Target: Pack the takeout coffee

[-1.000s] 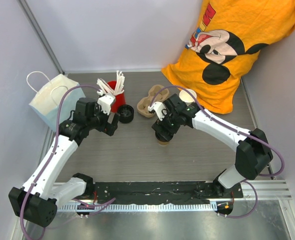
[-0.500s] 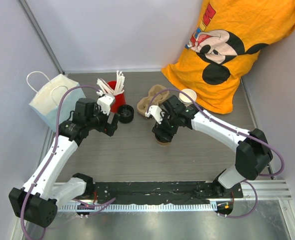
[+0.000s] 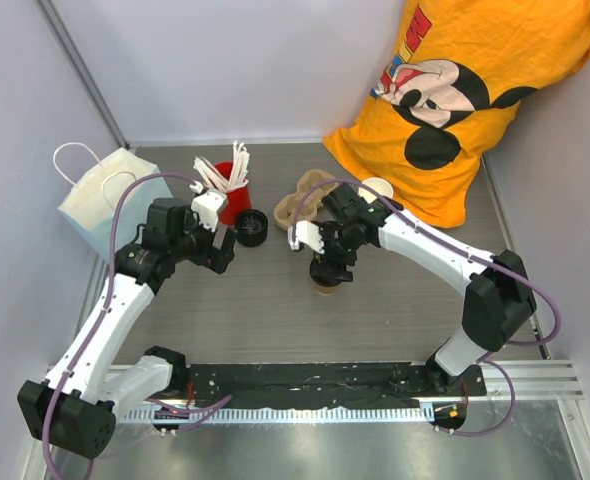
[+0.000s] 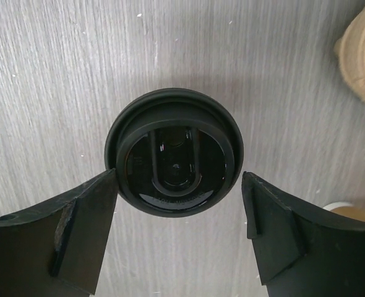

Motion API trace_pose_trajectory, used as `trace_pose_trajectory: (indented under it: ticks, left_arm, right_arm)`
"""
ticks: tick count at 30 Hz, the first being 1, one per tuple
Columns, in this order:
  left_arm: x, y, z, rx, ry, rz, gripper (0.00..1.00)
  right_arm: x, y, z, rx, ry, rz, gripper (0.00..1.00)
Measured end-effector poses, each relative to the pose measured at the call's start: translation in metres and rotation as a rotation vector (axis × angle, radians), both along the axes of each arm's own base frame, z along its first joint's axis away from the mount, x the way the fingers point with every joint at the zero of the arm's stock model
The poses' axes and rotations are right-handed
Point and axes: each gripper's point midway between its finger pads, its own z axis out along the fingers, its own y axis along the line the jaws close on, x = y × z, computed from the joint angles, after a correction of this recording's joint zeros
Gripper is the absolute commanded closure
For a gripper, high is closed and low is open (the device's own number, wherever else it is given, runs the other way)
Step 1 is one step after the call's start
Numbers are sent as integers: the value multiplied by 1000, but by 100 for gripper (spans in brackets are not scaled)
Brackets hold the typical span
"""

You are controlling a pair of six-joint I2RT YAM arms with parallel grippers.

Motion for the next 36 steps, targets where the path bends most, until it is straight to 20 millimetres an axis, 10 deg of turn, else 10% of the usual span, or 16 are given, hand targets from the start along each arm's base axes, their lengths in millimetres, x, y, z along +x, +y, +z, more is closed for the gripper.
trace_pose_trajectory:
  ticks: [10, 19, 28, 36]
  left_arm:
    - [-3, 2, -2, -24, 11, 18, 0]
    - [-2, 1, 1, -41, 1, 14, 0]
    - [1, -10, -4, -77, 30, 0, 0]
    - [15, -67, -24, -84, 129, -130, 0]
  right_arm:
    - [22, 17, 36, 90, -34, -41, 14]
    - [-3, 24, 95, 297, 66, -292, 28]
    - [-15, 41, 66, 291, 313, -436, 30]
    - [-18, 5, 50, 259, 390, -504, 30]
